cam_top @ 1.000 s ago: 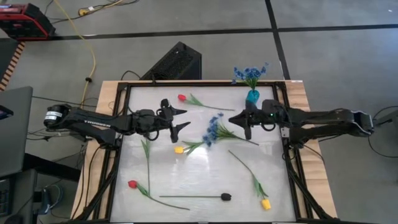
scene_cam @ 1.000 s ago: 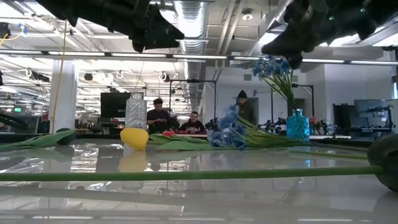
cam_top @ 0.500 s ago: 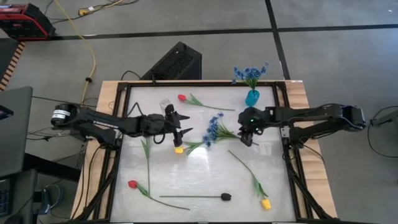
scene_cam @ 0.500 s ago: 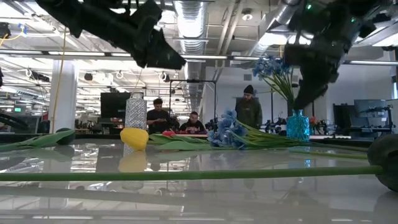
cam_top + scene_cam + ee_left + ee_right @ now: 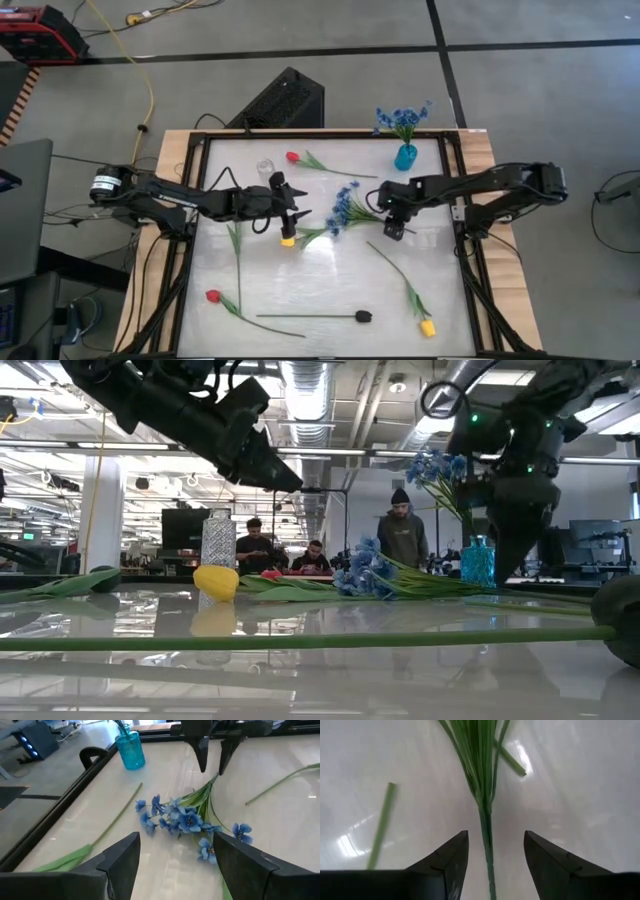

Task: Sort flowers into vase by color
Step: Put the blue flower into the blue vase

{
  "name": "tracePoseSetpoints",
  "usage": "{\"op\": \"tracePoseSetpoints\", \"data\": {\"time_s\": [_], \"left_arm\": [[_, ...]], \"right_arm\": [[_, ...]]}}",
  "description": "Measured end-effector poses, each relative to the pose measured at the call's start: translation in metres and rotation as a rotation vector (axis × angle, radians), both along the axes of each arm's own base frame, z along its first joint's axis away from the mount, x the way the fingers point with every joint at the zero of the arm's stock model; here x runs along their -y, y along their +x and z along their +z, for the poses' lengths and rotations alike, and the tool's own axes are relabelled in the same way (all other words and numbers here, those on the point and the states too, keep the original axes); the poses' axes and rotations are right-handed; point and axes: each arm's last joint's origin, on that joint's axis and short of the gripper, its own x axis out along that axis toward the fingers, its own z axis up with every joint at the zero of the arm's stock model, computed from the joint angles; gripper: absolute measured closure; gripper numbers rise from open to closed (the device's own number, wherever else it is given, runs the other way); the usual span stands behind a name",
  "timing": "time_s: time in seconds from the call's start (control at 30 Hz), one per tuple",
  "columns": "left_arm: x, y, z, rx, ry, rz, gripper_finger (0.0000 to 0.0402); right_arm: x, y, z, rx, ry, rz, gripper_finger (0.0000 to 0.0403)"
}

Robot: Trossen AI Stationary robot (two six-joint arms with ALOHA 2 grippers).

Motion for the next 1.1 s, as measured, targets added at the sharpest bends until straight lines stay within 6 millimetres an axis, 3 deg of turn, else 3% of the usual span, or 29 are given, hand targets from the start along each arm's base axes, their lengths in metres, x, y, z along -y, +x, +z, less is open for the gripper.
{"op": "tracePoseSetpoints", "data": {"time_s": [0.3,0.37,0.47,0.6,0.63,0.83,0.93,1.1], "left_arm": [[0.001,-0.001,-0.002,-0.021,-0.026,-0.042,0.0162],[0.001,-0.001,-0.003,-0.029,-0.028,-0.041,0.0162],[0.001,-0.001,-0.003,-0.029,-0.029,-0.040,0.0162],[0.001,-0.001,-0.003,-0.030,-0.029,-0.040,0.0162],[0.001,-0.001,-0.003,-0.030,-0.029,-0.040,0.0162],[0.001,-0.001,-0.003,-0.026,-0.051,-0.029,0.0162],[0.001,-0.001,-0.003,-0.025,-0.055,-0.028,0.0162],[0.001,-0.001,-0.003,-0.024,-0.053,-0.029,0.0162]], "right_arm": [[0.003,0.013,-0.028,-0.087,-0.002,0.003,0.0188],[0.003,0.012,-0.030,-0.106,-0.009,0.000,0.0204],[0.002,0.010,-0.027,-0.105,-0.009,-0.001,0.0260],[0.001,0.004,-0.013,-0.053,-0.013,0.002,0.0365],[0.000,0.002,-0.007,-0.028,-0.017,0.012,0.0373],[0.000,-0.015,0.042,0.233,-0.108,0.024,0.0359],[0.000,-0.024,0.071,0.458,-0.218,0.034,0.0358],[-0.002,-0.050,0.100,0.767,-0.371,0.010,0.0366]]}}
